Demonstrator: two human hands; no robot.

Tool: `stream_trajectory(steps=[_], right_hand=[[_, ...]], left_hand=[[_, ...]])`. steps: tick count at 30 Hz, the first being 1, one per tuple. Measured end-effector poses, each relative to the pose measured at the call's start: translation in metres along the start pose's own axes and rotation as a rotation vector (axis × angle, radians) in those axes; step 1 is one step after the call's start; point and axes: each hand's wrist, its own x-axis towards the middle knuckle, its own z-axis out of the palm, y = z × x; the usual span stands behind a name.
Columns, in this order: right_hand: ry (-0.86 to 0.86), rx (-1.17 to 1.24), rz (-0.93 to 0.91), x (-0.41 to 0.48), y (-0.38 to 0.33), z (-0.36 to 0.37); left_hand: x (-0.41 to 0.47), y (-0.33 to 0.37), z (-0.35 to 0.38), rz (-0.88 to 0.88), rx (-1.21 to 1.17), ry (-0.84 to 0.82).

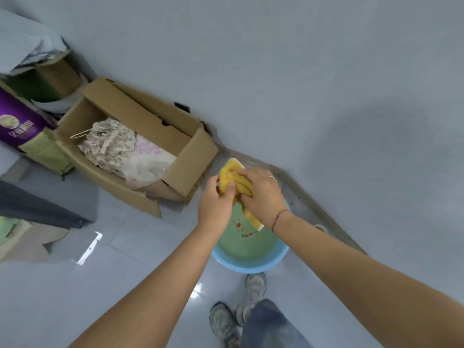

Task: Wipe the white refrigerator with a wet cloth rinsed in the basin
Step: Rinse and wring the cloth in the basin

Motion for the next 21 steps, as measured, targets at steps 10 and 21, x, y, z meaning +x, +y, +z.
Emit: stream_trajectory(steps=[10,21], right_hand=[[-0.046,0.241,0.461,0.025,0.117,0.061],[-0.136,0.361,0.723,0.048,0.205,0.156]], left_hand=[[0.086,-0.067,0.095,-0.135,0.208,-0.245],[0.161,-0.183,0.146,-0.253,0.378,-0.457]])
